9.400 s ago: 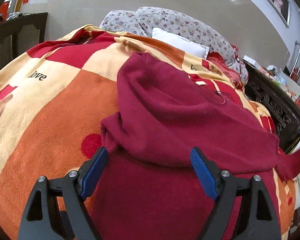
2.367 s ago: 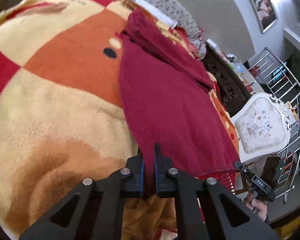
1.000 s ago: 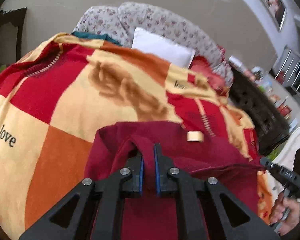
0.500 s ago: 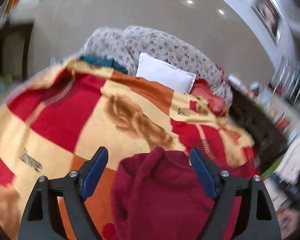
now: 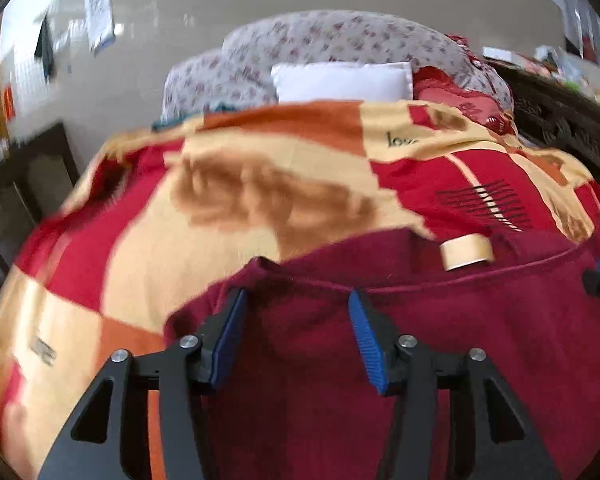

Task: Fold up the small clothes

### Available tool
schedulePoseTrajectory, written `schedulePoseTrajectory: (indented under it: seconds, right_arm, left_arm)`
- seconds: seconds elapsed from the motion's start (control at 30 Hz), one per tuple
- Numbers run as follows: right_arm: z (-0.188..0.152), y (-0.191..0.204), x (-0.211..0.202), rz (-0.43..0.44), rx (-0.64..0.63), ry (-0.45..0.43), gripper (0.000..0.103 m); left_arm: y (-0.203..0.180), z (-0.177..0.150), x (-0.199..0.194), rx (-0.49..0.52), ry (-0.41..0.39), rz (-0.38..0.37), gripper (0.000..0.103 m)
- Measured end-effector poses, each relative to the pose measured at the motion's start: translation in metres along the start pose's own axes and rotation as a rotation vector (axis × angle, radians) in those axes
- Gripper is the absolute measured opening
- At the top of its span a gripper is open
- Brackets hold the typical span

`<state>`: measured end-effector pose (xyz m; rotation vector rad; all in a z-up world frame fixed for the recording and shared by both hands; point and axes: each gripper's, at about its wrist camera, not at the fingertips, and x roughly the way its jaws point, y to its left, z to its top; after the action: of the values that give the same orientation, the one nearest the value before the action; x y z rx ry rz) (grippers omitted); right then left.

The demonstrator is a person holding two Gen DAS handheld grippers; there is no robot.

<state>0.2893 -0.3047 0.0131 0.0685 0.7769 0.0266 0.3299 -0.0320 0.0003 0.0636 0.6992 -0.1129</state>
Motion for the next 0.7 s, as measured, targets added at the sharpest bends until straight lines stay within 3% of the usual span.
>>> schedulePoseTrajectory:
  seconds: [0.2, 0.37, 0.53, 0.6, 0.7]
  right_arm:
    - [-0.009, -0.011, 0.019, -0.018, 0.009, -0.032, 0.056]
    - [-0.002, -0.011, 0.016, 0.014, 0.020, 0.011, 0.059]
    - [-0.010, 0.008, -0.046, 0.020, -0.032, -0.014, 0.068]
    - [-0.029, 0.020, -0.070, -0.021, -0.084, -0.012, 0.088]
    - [-0.068, 0.038, -0.093, -0.016, -0.150, 0.011, 0.088]
  left_arm:
    - [0.011, -0.005, 0.010, -0.051, 0.011, -0.077, 0.062]
    - [0.010, 0.002, -0.001, -0.051, 0.056, -0.108, 0.065]
    - [0.011, -0.015, -0.070, -0.056, 0.004, -0.147, 0.075]
    - [0.005, -0.032, -0.093, -0.042, 0.011, -0.160, 0.078]
    - [-0.012, -0.064, -0.104, -0.004, 0.062, -0.142, 0.078]
